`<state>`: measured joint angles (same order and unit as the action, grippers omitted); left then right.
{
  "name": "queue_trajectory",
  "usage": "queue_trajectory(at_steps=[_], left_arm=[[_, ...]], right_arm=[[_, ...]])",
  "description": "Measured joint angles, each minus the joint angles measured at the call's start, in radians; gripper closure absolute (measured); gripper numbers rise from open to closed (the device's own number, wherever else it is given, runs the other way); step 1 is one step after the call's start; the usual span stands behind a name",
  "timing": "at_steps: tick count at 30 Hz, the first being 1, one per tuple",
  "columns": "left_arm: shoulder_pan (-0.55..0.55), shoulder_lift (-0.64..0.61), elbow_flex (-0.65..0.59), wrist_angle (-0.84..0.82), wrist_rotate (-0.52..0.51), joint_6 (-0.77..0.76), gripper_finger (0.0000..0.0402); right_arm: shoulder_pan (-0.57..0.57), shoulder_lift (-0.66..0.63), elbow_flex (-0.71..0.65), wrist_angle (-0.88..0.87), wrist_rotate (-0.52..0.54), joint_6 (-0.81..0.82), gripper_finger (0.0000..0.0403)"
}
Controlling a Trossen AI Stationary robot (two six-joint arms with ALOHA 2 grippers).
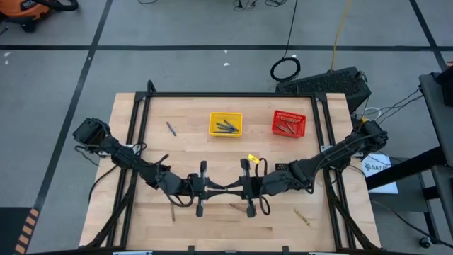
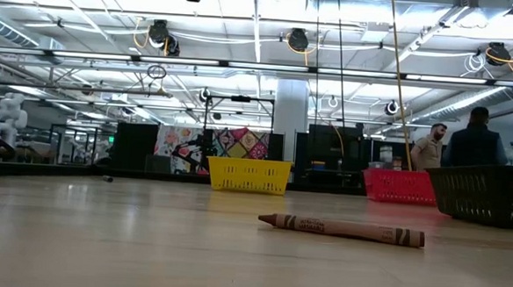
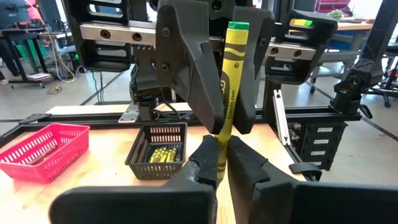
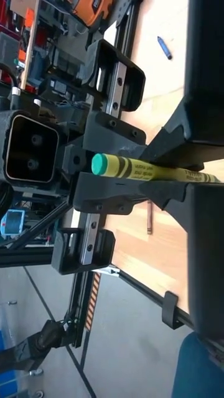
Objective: Sort crayons
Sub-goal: Put the green crayon into the black bin
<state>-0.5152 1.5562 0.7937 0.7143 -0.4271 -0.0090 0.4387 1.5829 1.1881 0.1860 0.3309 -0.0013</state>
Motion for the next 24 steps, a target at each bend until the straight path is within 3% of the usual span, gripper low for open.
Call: queue_trajectory(at_steps=[13,24], left_arm=[[-0.002,-0.001,0.000,-0.037,0.008,-0.003,0.0333],[-0.002,0.000,0.000,-0.077,0.008,-0.011,0.0331]], right_arm=[[0.001,-0.002,0.001,-0.203,0.014,0.101,0.0402],[0.001,-0.040,0.000,-0.632,0.034,0.342,0.0402]])
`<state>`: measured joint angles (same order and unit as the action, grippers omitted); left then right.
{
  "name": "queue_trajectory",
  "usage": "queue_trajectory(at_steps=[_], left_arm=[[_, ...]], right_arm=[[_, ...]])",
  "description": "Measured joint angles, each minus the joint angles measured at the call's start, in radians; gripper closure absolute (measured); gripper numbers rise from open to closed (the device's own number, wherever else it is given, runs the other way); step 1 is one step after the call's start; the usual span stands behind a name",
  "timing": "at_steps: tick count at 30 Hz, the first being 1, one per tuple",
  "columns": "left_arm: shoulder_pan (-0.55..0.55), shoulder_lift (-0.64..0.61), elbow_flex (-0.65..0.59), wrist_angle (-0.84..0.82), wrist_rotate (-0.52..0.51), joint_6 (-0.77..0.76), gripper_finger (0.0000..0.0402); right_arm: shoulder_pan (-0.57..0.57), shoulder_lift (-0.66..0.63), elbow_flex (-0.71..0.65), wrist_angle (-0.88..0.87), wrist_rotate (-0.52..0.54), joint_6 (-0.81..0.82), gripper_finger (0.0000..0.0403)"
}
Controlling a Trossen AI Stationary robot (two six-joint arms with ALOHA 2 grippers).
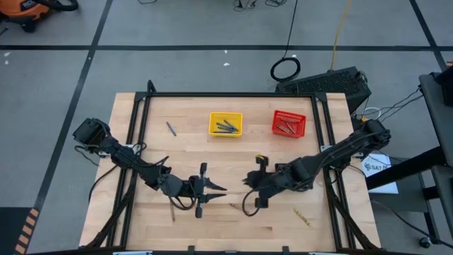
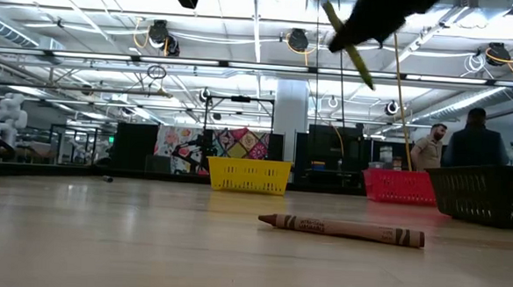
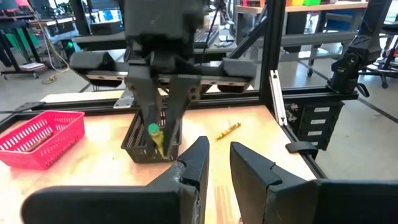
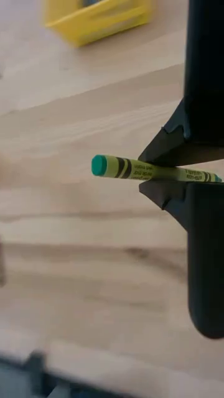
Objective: Sort crayons
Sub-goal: Put the green crayon into the black bin
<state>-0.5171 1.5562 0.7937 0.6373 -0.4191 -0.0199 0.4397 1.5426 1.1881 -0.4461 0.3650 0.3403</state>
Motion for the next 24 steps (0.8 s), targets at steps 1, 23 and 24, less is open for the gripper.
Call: queue_trajectory(at_steps=[1,23,24], left_arm=[[0.000,0.000,0.000,-0.001,0.000,0.000,0.0331],[0.000,0.000,0.000,-0.003,0.000,-0.002,0.0331],[0.000,0.000,0.000,-0.003,0.000,-0.002,0.0331]], right_arm=[[0.000,-0.005,0.000,-0.044,0.001,0.027,0.0401],[0.049,-0.011,0.000,-0.744,-0.086,0.427,0.0400],[0.052,-0.011,-0.001,-0.761,-0.086,0.439,0.0400]])
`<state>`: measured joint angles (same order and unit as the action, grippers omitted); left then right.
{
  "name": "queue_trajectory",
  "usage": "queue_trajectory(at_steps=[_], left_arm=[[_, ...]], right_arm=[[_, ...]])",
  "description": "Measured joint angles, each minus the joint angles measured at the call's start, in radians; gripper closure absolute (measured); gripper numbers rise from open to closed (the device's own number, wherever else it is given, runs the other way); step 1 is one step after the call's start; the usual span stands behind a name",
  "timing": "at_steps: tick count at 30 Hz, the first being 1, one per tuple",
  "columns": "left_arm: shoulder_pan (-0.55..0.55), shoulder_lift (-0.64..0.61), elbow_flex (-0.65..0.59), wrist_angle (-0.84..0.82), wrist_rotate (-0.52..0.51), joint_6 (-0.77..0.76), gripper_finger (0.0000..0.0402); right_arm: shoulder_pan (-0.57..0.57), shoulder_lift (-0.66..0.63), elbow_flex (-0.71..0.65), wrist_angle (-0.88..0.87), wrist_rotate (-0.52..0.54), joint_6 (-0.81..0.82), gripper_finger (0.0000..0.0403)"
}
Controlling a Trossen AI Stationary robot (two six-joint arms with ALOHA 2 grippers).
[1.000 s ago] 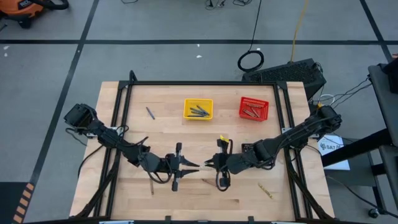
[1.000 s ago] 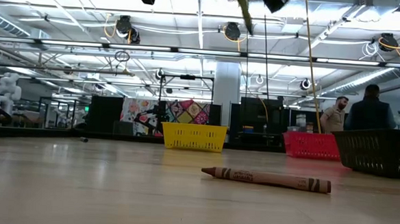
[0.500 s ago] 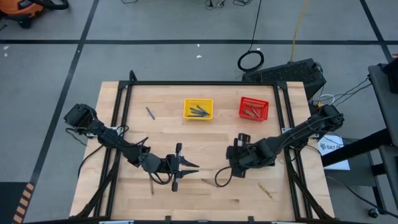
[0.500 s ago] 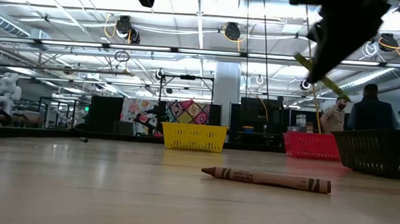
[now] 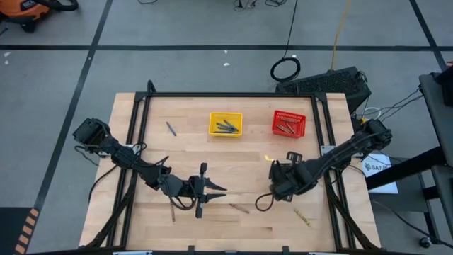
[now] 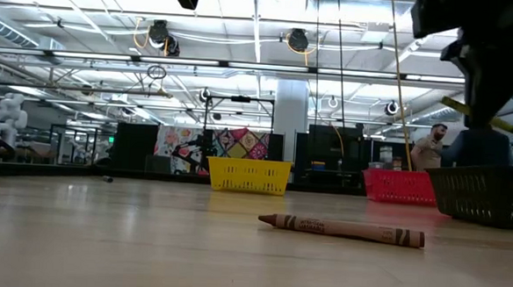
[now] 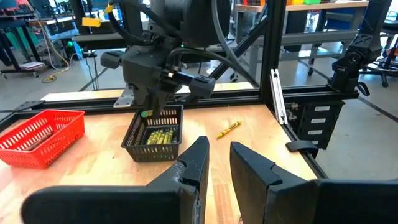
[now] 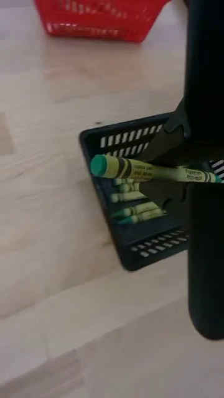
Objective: Sort crayons
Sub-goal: Put the green crayon into the black bin, then put the brown crayon into the red bin
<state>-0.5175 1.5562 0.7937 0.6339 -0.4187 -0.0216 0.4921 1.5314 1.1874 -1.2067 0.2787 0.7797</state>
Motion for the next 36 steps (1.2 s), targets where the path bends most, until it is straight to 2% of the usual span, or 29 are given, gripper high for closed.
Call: queue_trajectory(at_steps=[3,13,20,32,36], left_arm=[[0.000,0.000,0.000,0.000,0.000,0.000,0.0331],[0.000,0.000,0.000,0.000,0.001,-0.002,0.0331],[0.000,0.000,0.000,0.000,0.003,-0.002,0.0331],[0.000,0.000,0.000,-0.051,0.003,-0.003,0.0331],[0.000,0.000,0.000,-0.110,0.003,-0.085,0.0331]], right_arm=[[0.001,0.000,-0.020,-0.009,-0.009,0.017,0.0399],[0.001,0.000,-0.154,0.001,-0.151,0.031,0.0398],[0.001,0.000,-0.172,0.005,-0.150,0.046,0.0396],[0.001,0.000,-0.172,0.021,-0.148,0.058,0.0314],[0.001,0.000,-0.172,0.040,-0.152,0.083,0.0304]])
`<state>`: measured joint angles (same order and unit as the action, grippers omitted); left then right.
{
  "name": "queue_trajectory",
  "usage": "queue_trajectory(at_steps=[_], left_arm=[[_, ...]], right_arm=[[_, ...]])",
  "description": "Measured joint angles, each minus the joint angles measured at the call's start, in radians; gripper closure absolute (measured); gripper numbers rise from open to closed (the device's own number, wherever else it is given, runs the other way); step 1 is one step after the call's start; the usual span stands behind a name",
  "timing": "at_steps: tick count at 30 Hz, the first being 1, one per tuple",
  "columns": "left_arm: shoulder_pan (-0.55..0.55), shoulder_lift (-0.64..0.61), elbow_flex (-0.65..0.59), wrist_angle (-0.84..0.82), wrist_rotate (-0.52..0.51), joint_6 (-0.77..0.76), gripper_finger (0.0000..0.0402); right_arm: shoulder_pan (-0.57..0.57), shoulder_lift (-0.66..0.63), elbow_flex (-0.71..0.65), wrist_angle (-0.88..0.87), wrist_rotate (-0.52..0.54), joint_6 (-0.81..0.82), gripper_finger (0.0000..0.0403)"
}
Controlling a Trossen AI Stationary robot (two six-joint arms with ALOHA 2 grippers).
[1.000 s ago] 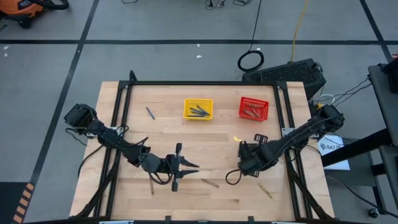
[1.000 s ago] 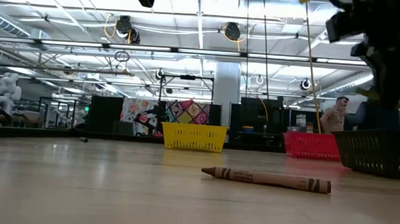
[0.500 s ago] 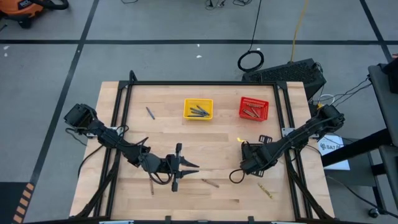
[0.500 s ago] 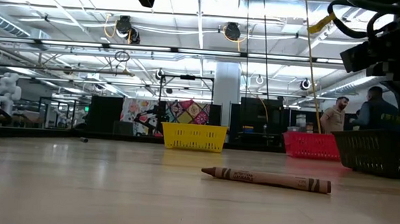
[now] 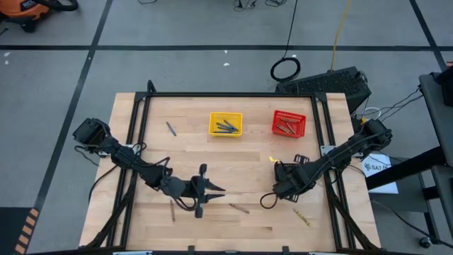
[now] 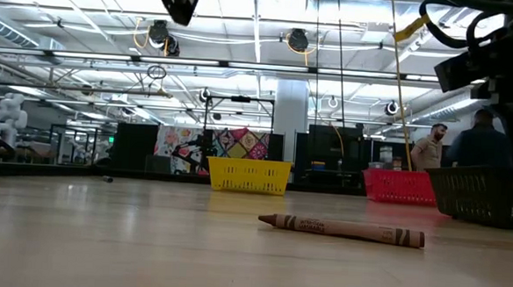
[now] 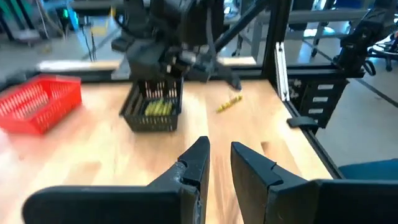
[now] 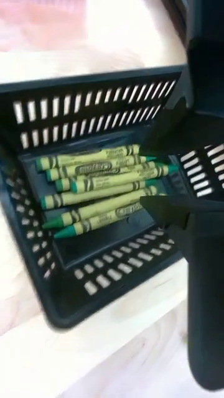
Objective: Sort crayons
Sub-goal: Put the brown crayon into the red bin
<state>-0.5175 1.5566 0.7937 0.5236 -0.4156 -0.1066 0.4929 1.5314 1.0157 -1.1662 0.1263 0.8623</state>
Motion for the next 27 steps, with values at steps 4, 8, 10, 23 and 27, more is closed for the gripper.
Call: queue_trajectory(at_steps=[4,8,10,23,27], left_arm=[[0.000,0.000,0.000,-0.066,0.020,-0.073,0.0331],[0.000,0.000,0.000,-0.119,0.094,-0.199,0.0331],[-0.001,0.000,0.000,-0.139,0.105,-0.270,0.0331],[0.022,0.001,0.018,-0.357,0.255,-0.359,0.0331],[0.039,0.010,0.063,-0.382,0.256,-0.319,0.0331]], right_arm=[[-0.010,0.000,0.000,0.046,-0.050,-0.037,0.0303],[-0.021,0.000,0.000,0.084,-0.077,-0.033,0.0303],[-0.028,0.000,0.001,0.091,-0.075,-0.015,0.0303],[-0.043,0.000,0.101,0.090,-0.018,0.034,0.0303],[-0.042,0.000,0.144,0.091,0.024,0.004,0.0303]])
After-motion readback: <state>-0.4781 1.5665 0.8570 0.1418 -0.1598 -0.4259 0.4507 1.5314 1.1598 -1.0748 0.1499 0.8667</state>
